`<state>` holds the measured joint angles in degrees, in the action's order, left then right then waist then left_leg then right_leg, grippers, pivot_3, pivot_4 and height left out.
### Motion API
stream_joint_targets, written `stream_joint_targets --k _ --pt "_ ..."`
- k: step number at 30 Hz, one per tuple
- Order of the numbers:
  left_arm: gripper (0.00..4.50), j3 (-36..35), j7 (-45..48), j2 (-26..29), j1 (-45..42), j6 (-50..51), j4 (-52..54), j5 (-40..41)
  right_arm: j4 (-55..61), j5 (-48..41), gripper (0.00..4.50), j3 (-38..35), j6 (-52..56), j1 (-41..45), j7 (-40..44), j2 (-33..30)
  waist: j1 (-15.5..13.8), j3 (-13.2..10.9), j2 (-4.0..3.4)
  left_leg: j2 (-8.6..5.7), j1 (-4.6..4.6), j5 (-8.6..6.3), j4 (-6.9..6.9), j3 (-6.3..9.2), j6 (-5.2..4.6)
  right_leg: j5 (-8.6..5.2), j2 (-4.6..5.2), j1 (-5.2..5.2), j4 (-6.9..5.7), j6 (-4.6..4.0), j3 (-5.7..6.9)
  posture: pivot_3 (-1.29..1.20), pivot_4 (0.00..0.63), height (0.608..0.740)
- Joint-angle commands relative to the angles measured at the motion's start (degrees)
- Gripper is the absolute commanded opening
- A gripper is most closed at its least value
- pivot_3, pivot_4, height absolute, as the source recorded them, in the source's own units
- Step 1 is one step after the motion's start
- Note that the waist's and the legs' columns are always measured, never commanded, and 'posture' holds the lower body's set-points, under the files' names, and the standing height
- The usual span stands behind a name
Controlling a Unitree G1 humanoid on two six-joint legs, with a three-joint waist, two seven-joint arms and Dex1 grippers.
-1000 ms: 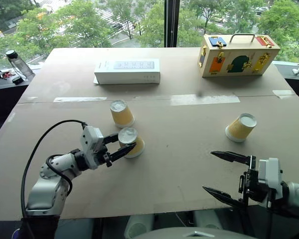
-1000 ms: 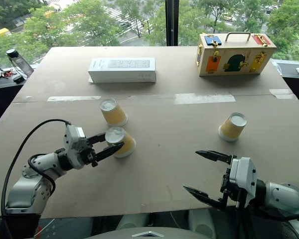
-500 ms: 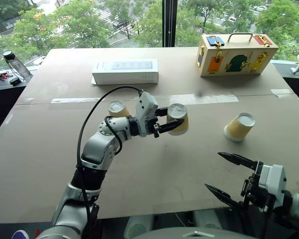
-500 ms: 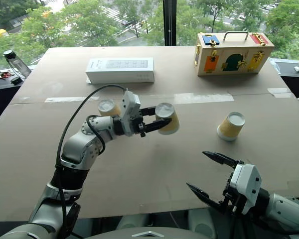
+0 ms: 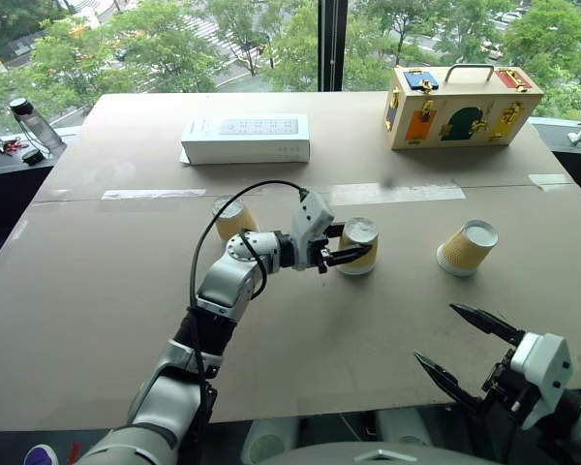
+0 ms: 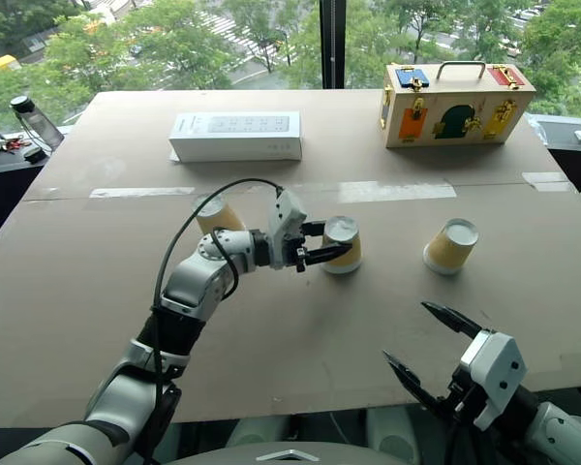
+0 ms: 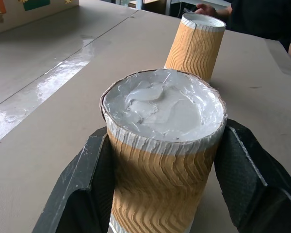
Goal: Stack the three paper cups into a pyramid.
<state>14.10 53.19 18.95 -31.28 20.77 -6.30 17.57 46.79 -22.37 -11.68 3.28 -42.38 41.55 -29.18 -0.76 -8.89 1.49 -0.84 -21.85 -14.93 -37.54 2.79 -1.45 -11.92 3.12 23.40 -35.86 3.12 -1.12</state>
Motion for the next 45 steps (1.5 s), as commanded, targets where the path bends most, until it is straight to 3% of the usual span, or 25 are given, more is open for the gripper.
stream_joint_targets --k 1,5,6,9,13,16,19,23,26,32,36,45 --pt "2.30 -0.73 -0.02 0.15 -0.87 -1.79 0.41 -1.05 2.35 0.17 4.50 -0.52 -1.37 -0.31 -0.79 0.36 -0.02 0.00 0.00 0.00 0.00 0.00 0.00 -0.01 0.00 0.00 0.01 0.00 0.00 0.00 -0.01 0.00 0.150 0.740" --pt "2.30 -2.05 -0.30 -0.09 -1.49 -1.80 0.29 -0.59 2.56 0.11 4.50 -0.05 -0.82 0.44 -1.23 0.25 -0.03 0.00 0.00 -0.01 0.00 0.00 0.00 -0.01 0.00 -0.01 0.02 0.00 0.00 0.02 0.00 0.00 0.150 0.740" --pt "3.31 -2.28 0.37 0.30 -0.82 -0.99 1.19 0.22 2.44 -0.02 4.50 -0.09 -0.70 0.73 -1.22 0.13 -0.03 0.00 0.00 -0.01 0.01 0.00 0.00 0.00 0.00 -0.01 0.02 0.00 0.00 0.01 0.00 0.00 0.150 0.740" --pt "4.41 -6.04 0.37 0.94 1.16 1.12 5.75 4.42 2.04 -0.50 4.50 -0.33 -0.30 1.93 -1.03 -0.35 0.14 -0.01 -0.01 0.00 0.00 0.00 0.00 -0.01 0.00 0.00 0.02 0.00 0.00 0.01 0.00 0.00 0.150 0.740" --pt "4.41 -12.01 0.29 3.52 5.45 5.12 12.10 10.23 1.61 -1.28 4.50 -0.07 0.13 4.03 -0.52 -0.85 0.18 -0.01 -0.03 0.04 0.01 0.00 0.00 -0.01 0.00 0.00 0.03 0.02 0.00 0.00 -0.01 0.00 0.150 0.740" --pt "4.41 -20.24 -0.51 7.48 13.95 8.86 20.62 17.00 1.45 -2.52 4.50 0.64 0.83 7.12 -0.07 -1.62 0.67 -0.01 -0.07 0.08 0.02 0.00 0.03 -0.01 0.00 0.00 0.03 0.03 -0.01 -0.01 -0.01 0.00 0.150 0.740" --pt "4.41 -27.31 -2.82 9.33 22.35 7.66 24.95 18.65 1.08 -3.88 4.50 1.25 1.33 9.96 0.51 -2.30 0.94 -0.03 -0.09 0.07 0.01 0.00 0.04 -0.01 0.00 0.00 0.07 0.05 -0.01 -0.02 -0.01 0.00 0.150 0.740" --pt "4.41 -35.95 -4.81 11.13 30.65 0.28 18.65 14.64 -0.59 -3.83 4.50 3.68 1.88 14.23 0.78 -2.48 0.31 -0.02 -0.08 0.07 0.03 0.00 0.05 0.00 0.00 -0.01 0.12 0.05 -0.01 -0.02 0.02 0.00 0.150 0.740" --pt "4.41 -38.69 -7.23 12.60 29.91 -1.70 13.65 13.23 -2.25 -3.55 4.50 5.52 1.46 16.43 1.51 -2.37 -0.51 -0.01 -0.05 0.05 0.03 0.00 0.03 0.05 0.00 -0.02 0.10 0.03 -0.01 0.00 0.11 0.00 0.150 0.740" --pt "4.41 -37.33 -6.00 16.15 23.15 -1.81 5.94 12.17 -3.78 -4.02 4.50 5.70 0.35 17.22 2.57 -2.60 -1.22 0.01 0.01 0.00 0.02 0.00 -0.01 0.06 0.01 0.00 0.11 -0.02 0.00 -0.03 0.15 0.00 0.150 0.740" --pt "4.41 -32.83 -2.35 18.74 16.95 -0.14 2.92 11.48 -3.55 -3.79 4.50 5.22 -0.48 16.14 2.62 -2.46 -0.83 0.01 0.01 -0.01 0.00 0.00 0.00 0.05 0.01 0.01 0.10 -0.01 0.00 -0.04 0.13 0.00 0.150 0.740" --pt "4.41 -24.92 -0.11 18.94 7.31 -3.63 -6.03 5.73 -1.61 -3.14 4.50 5.26 -1.12 13.23 1.29 -2.12 0.58 0.00 0.00 0.03 0.04 0.00 0.02 -0.01 0.01 0.07 0.04 0.01 -0.03 0.05 0.05 0.00 0.150 0.740"
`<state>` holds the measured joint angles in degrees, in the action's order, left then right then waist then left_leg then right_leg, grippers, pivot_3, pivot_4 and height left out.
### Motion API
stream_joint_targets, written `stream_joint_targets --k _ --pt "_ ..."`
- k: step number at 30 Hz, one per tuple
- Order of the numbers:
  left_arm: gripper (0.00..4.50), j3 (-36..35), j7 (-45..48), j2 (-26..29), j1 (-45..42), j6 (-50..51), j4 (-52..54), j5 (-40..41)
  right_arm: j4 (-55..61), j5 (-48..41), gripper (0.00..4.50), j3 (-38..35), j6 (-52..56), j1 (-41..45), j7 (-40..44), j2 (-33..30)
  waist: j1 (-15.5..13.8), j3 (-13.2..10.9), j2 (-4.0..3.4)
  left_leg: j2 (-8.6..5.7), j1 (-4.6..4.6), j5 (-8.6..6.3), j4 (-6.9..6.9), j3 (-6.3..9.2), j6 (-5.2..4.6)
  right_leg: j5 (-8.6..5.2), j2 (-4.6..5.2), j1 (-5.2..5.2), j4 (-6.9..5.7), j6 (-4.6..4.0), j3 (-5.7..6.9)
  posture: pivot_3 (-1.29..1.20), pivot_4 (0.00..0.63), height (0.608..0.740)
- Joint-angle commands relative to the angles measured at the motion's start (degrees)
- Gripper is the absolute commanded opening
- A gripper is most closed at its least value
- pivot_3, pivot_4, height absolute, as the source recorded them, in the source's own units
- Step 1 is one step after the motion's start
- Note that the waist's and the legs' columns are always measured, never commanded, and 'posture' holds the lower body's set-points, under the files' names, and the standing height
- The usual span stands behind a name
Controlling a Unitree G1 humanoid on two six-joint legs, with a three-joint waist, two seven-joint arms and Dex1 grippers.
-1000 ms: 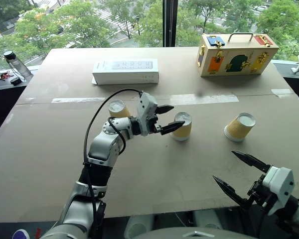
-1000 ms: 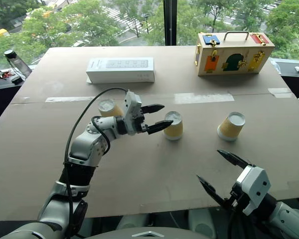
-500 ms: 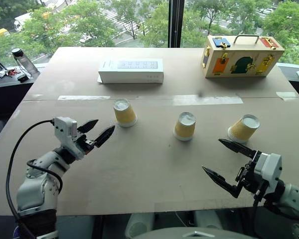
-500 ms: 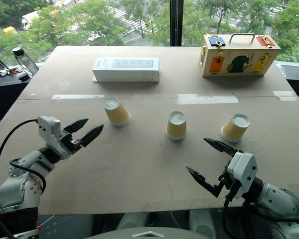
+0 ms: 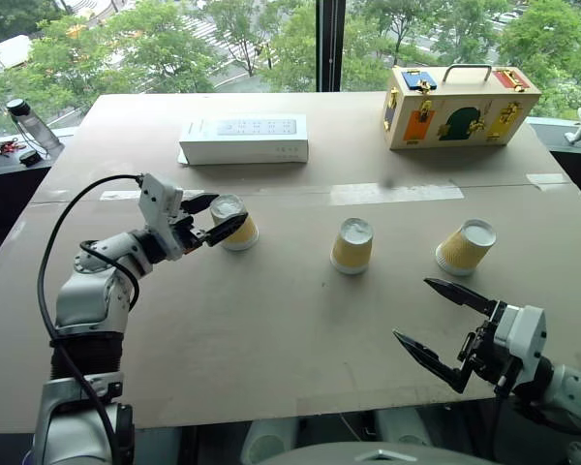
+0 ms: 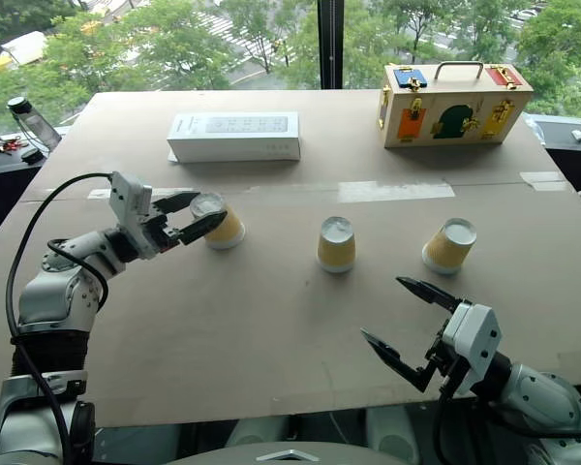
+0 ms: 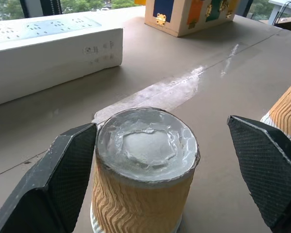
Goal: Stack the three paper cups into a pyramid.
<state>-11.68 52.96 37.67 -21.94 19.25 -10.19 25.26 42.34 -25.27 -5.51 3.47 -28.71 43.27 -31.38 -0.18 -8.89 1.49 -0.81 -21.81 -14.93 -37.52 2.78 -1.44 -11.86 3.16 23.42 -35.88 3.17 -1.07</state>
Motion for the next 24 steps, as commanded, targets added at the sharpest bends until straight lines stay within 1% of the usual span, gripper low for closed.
stream_joint_targets --k 1,3,4,5,6,7,8,13,16,19,24 --pt "4.41 1.51 0.14 0.27 -2.47 -2.85 -3.17 -2.86 3.08 -0.24 4.50 -1.08 -1.34 -0.83 -0.58 0.09 0.04 0.00 0.00 -0.01 -0.01 0.00 0.00 0.02 0.00 0.00 -0.01 0.01 -0.01 0.00 0.01 0.00 0.150 0.740" --pt "4.41 2.05 0.35 0.14 -3.04 -3.78 -4.73 -3.71 3.43 -0.23 4.50 -1.41 -1.37 -1.47 -0.81 0.09 0.09 0.00 0.00 -0.01 -0.01 0.00 0.00 0.01 0.00 0.00 -0.01 0.01 0.00 0.01 0.00 0.00 0.150 0.740" --pt "3.91 2.29 0.76 0.17 -3.18 -4.20 -5.15 -3.97 3.58 -0.23 4.50 -1.51 -1.39 -1.75 -0.91 0.09 0.09 0.00 0.00 0.00 -0.01 0.00 0.00 0.01 0.00 0.02 -0.01 0.01 0.00 0.03 0.00 0.00 0.150 0.740" --pt "3.66 2.33 1.06 0.11 -3.25 -4.49 -5.30 -3.96 3.72 -0.19 4.50 -1.57 -1.43 -2.01 -1.01 0.08 0.06 0.00 0.00 -0.01 -0.02 0.00 0.00 0.01 0.00 0.01 0.00 0.01 0.00 0.03 0.00 0.00 0.150 0.740" --pt "3.24 2.23 1.23 -0.04 -3.26 -4.62 -5.27 -3.75 3.84 -0.16 4.50 -1.61 -1.49 -2.27 -1.11 0.09 0.03 0.00 0.00 -0.01 -0.02 0.00 0.00 0.01 0.00 0.02 0.00 0.02 0.00 0.03 0.00 0.00 0.150 0.740" --pt "2.72 2.14 1.62 -0.11 -3.27 -4.69 -4.97 -3.37 3.92 -0.11 4.50 -1.63 -1.53 -2.47 -1.21 0.11 0.00 0.00 0.00 0.00 -0.03 0.00 0.00 0.02 0.00 0.02 0.01 0.02 0.00 0.04 0.00 0.00 0.150 0.740" --pt "2.36 1.96 2.02 -0.19 -3.28 -4.71 -4.58 -2.90 3.93 -0.06 4.50 -1.64 -1.58 -2.61 -1.32 0.12 -0.05 0.00 0.00 0.00 -0.02 0.00 0.00 0.02 0.00 0.03 0.01 0.02 0.00 0.05 0.00 0.00 0.150 0.740" --pt "2.33 1.30 5.96 -0.16 -2.73 -0.76 1.37 2.21 3.65 0.23 4.50 -1.51 -1.91 -3.00 -1.59 0.18 -0.31 -0.01 0.01 0.00 -0.05 0.00 0.00 0.02 0.00 0.00 0.02 0.03 0.00 0.00 0.01 0.00 0.150 0.740" --pt "2.33 4.63 7.07 -1.26 -2.45 3.35 7.78 4.14 2.72 0.69 4.50 -1.67 -2.58 -3.67 -1.33 0.25 -0.62 -0.01 0.01 0.00 -0.06 0.00 0.00 0.01 0.00 0.00 0.02 0.04 0.00 0.00 0.00 0.00 0.150 0.740" --pt "2.33 7.66 6.34 -3.23 -2.70 4.08 10.78 3.33 2.94 0.98 4.50 -1.77 -2.68 -4.37 -1.76 0.38 -0.64 -0.01 0.01 -0.02 -0.06 0.00 0.00 0.01 0.00 0.00 0.06 0.03 0.00 0.00 -0.02 0.00 0.150 0.740" --pt "2.33 10.73 5.74 -5.52 -3.10 1.87 9.82 1.10 3.89 1.73 4.50 -1.66 -2.64 -5.69 -2.56 0.58 -0.32 -0.01 0.01 0.00 -0.03 0.00 -0.01 -0.02 0.00 -0.01 -0.01 0.03 0.00 -0.02 -0.05 0.00 0.150 0.740"
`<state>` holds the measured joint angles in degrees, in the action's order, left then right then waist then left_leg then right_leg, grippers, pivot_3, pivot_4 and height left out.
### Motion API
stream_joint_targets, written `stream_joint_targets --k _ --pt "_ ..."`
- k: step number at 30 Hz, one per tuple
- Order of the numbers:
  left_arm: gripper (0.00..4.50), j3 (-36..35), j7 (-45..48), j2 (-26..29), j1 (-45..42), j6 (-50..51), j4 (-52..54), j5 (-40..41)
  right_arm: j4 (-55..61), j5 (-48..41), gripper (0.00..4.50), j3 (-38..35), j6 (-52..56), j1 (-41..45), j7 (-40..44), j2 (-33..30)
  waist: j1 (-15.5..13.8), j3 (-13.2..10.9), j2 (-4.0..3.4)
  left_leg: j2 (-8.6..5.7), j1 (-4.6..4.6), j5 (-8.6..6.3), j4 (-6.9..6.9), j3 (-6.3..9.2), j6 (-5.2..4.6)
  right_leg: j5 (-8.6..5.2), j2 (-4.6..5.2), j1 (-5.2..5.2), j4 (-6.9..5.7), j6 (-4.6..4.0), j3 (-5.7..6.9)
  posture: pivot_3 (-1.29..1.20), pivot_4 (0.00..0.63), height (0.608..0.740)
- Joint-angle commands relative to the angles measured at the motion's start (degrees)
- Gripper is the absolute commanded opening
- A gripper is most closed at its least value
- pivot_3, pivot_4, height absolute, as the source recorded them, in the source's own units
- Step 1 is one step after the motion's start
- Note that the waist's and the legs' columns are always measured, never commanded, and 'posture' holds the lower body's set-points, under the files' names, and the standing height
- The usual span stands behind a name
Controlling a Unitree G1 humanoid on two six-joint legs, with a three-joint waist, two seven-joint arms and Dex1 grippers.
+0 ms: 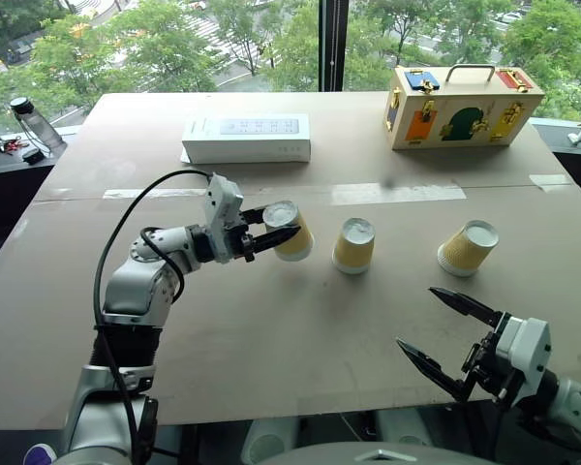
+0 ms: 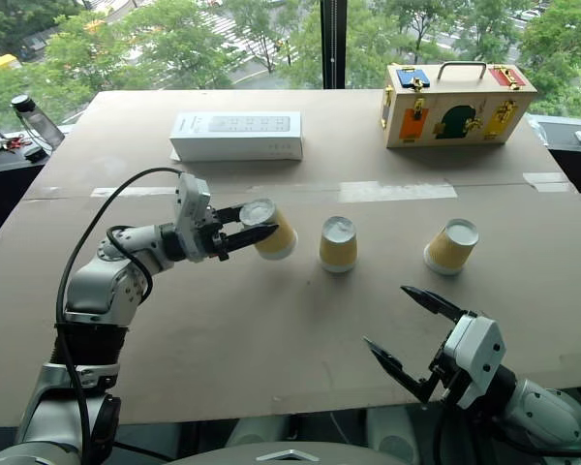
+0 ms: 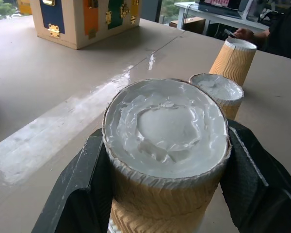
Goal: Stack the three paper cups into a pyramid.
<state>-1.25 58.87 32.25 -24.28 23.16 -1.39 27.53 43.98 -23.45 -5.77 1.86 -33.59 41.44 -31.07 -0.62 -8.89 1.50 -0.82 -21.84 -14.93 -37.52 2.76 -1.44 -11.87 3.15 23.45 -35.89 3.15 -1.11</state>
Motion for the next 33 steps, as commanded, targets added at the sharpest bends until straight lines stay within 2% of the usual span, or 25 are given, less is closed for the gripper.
stream_joint_targets --k 1,10,17,20,22,25,33 --pt "2.33 0.62 -0.16 -0.37 -0.81 -2.44 0.67 -1.56 2.36 -0.01 4.50 -1.39 -0.97 -0.89 -0.89 0.30 0.13 0.00 0.00 0.01 0.01 0.00 0.00 0.00 0.00 0.00 -0.02 0.00 0.00 0.00 -0.01 0.00 0.150 0.740" --pt "2.33 6.20 -0.59 -4.24 -0.09 -8.50 -2.52 -7.90 4.08 1.02 4.50 -1.64 -0.74 -2.62 -2.81 0.66 -0.17 0.00 0.00 -0.02 -0.02 0.00 -0.01 0.01 0.00 -0.02 0.00 -0.01 0.00 -0.02 -0.01 0.00 0.150 0.740" --pt "2.33 7.90 -1.57 -5.00 -0.57 -14.11 -5.48 -12.52 5.30 1.08 4.50 -1.79 -0.41 -3.61 -3.52 0.73 -0.20 0.02 -0.02 -0.01 0.02 0.00 -0.01 0.01 0.00 -0.02 0.00 -0.03 0.00 -0.02 0.00 0.00 0.150 0.740" --pt "2.33 7.96 -1.21 -5.36 -0.14 -14.59 -5.82 -12.06 5.52 1.19 4.50 -1.69 -0.33 -3.90 -3.79 0.81 -0.19 0.04 -0.04 -0.01 0.08 0.00 -0.01 0.02 0.00 -0.04 0.00 -0.09 0.00 -0.04 0.00 0.00 0.150 0.740" --pt "3.34 7.77 -0.66 -5.63 0.09 -14.47 -5.76 -11.12 5.61 1.19 4.50 -1.68 -0.22 -3.99 -3.96 0.89 -0.20 0.06 -0.05 -0.01 0.08 0.00 -0.01 0.02 0.00 -0.04 0.00 -0.09 0.00 -0.04 0.00 0.00 0.150 0.740" --pt "4.45 6.52 -1.09 -6.00 0.16 -13.84 -5.32 -9.83 5.66 1.06 4.50 -1.79 -0.08 -3.98 -4.42 1.22 -0.15 0.05 -0.05 -0.01 0.07 0.00 -0.02 0.02 -0.01 -0.04 0.00 -0.09 0.00 -0.04 0.01 0.00 0.150 0.740" --pt "4.45 -2.47 -1.38 -2.76 5.28 -4.40 3.32 0.77 3.92 0.48 4.50 -4.14 1.60 0.40 -9.36 3.92 0.32 0.03 -0.07 0.04 0.05 0.00 -0.01 0.03 -0.01 -0.04 0.00 -0.04 0.00 -0.04 0.01 0.00 0.150 0.740"
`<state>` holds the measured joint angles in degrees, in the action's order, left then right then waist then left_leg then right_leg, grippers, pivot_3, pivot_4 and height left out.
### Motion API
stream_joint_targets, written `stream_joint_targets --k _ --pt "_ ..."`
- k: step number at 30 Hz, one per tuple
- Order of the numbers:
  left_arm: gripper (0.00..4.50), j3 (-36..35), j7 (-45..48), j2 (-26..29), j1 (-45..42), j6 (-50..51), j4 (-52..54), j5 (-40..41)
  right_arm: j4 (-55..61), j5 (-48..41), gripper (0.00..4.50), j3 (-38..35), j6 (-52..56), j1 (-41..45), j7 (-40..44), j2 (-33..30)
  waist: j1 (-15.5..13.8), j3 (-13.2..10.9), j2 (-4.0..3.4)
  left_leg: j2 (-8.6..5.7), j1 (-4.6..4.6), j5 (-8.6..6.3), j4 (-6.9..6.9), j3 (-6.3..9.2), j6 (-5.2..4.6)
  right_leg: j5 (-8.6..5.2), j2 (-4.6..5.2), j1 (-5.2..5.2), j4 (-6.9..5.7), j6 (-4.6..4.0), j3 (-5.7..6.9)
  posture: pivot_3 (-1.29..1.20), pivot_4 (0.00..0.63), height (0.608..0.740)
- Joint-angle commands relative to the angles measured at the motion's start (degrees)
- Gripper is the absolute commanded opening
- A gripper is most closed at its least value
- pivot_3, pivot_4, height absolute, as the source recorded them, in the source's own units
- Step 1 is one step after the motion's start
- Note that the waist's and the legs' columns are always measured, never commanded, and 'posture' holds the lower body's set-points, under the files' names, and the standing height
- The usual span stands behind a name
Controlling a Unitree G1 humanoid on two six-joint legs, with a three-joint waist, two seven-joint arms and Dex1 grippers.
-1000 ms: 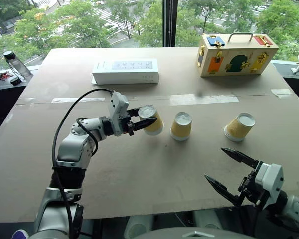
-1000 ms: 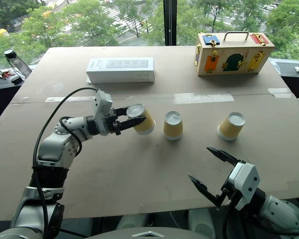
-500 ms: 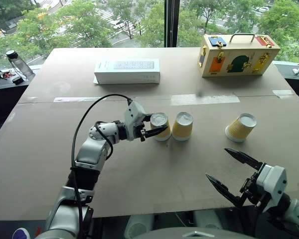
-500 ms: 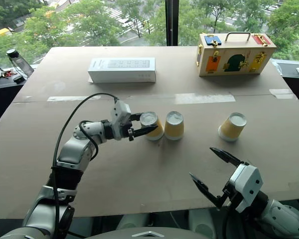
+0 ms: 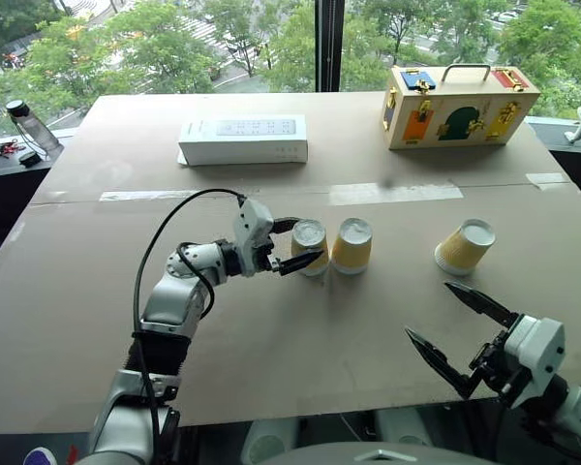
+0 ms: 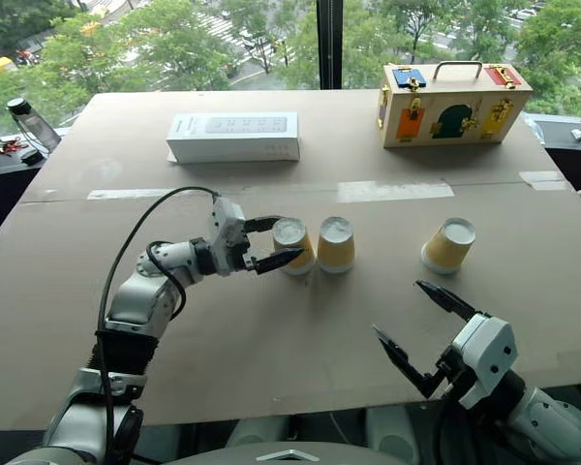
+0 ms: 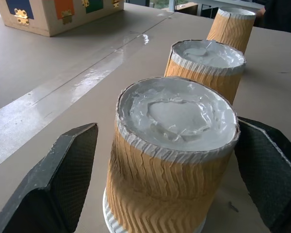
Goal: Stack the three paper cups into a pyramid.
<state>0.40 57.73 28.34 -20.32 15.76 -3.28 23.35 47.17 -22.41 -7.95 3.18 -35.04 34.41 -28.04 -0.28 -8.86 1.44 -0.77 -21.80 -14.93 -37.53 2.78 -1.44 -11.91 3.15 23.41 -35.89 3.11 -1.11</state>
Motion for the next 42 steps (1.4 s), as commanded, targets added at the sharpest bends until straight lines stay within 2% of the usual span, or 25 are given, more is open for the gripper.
stream_joint_targets --k 1,6,7,12,18,25,28,31,36,37,39,42 --pt "4.45 -4.81 -0.55 1.27 1.80 4.08 6.16 5.96 0.44 -0.40 4.50 -2.23 0.50 2.37 -2.70 1.11 -0.08 -0.01 -0.01 0.00 0.00 0.00 0.00 0.00 0.00 0.00 0.01 0.00 0.00 -0.01 0.00 0.00 0.150 0.740" --pt "4.45 -13.71 -4.10 3.60 9.72 13.83 19.24 17.71 -6.12 3.18 4.50 -5.59 9.61 14.60 -11.81 1.02 -0.16 -0.03 0.04 -0.01 -0.01 0.00 -0.02 -0.03 0.00 0.01 0.08 0.00 0.00 -0.02 -0.03 0.00 0.150 0.740" --pt "4.45 -14.67 -1.85 3.81 11.82 13.40 21.41 20.05 -7.63 3.35 4.50 -6.15 10.69 16.54 -12.44 0.79 -0.12 -0.03 -0.01 -0.02 0.00 0.00 -0.01 -0.06 0.00 0.00 0.07 0.02 0.00 -0.02 -0.05 0.00 0.150 0.740" --pt "4.45 -16.36 7.77 11.54 18.99 15.48 29.14 25.82 -14.01 4.14 4.50 -7.72 15.57 24.13 -14.59 -0.09 -0.53 -0.11 -0.13 -0.02 -0.05 0.00 0.10 -0.06 0.01 -0.01 0.04 0.09 0.01 -0.07 -0.06 0.00 0.150 0.740" --pt "4.45 -15.40 9.41 13.31 22.82 14.19 34.89 26.69 -20.55 1.66 4.50 -9.63 21.39 30.65 -16.12 0.66 -0.41 -0.12 -0.19 -0.05 -0.03 0.00 0.07 -0.11 0.00 -0.01 0.04 0.05 0.01 -0.07 -0.10 0.00 0.150 0.740" --pt "4.45 -15.22 8.22 12.61 25.03 11.87 37.73 26.67 -24.70 -0.33 4.50 -10.05 25.55 35.22 -17.02 2.01 -0.12 -0.15 -0.23 -0.03 -0.02 0.00 0.10 -0.16 0.00 0.00 -0.01 0.07 0.01 -0.08 -0.16 0.00 0.150 0.740" --pt "4.50 -15.28 8.11 12.60 25.29 11.42 37.89 27.03 -25.33 -0.95 3.66 -10.01 26.28 36.34 -16.60 2.17 -0.06 -0.15 -0.24 -0.03 -0.01 0.00 0.10 -0.17 0.00 0.00 -0.01 0.07 0.01 -0.07 -0.16 0.00 0.150 0.740" --pt "4.50 -15.00 7.69 12.45 25.51 11.05 38.07 27.16 -25.19 -1.67 2.21 -9.98 27.16 37.08 -16.52 2.36 0.01 -0.15 -0.24 -0.04 -0.02 0.00 0.10 -0.18 0.00 0.00 -0.01 0.07 0.01 -0.07 -0.17 0.00 0.150 0.740" --pt "4.50 -16.01 3.19 9.88 26.05 10.34 37.98 27.58 -23.41 -2.94 2.14 -9.64 26.79 37.92 -14.54 1.89 0.26 -0.15 -0.24 -0.03 -0.02 0.00 0.10 -0.17 0.00 0.00 -0.01 0.07 0.01 -0.07 -0.17 0.00 0.150 0.740" --pt "4.50 -17.10 0.23 7.29 26.17 9.20 37.11 27.73 -21.56 -5.06 2.14 -9.27 27.55 38.91 -12.97 1.48 0.46 -0.15 -0.24 -0.03 -0.02 0.00 0.10 -0.17 -0.01 0.00 -0.01 0.07 0.01 -0.07 -0.17 0.00 0.150 0.740" --pt "4.50 -19.14 -2.85 2.74 27.09 4.42 34.88 25.09 -17.54 -9.28 2.14 -7.71 30.01 42.61 -10.61 0.42 0.73 -0.24 -0.40 -0.03 0.00 0.00 0.10 -0.21 -0.01 0.00 0.00 0.07 0.01 -0.06 -0.22 0.00 0.150 0.740" --pt "4.50 -22.28 -0.53 2.23 29.38 4.32 32.16 27.63 -14.06 -15.26 2.14 -5.53 34.85 49.58 -9.60 -0.23 1.73 -0.30 -0.46 0.04 0.08 0.00 0.11 -0.41 -0.01 0.03 -0.05 0.09 -0.01 -0.05 -0.37 0.00 0.150 0.740"
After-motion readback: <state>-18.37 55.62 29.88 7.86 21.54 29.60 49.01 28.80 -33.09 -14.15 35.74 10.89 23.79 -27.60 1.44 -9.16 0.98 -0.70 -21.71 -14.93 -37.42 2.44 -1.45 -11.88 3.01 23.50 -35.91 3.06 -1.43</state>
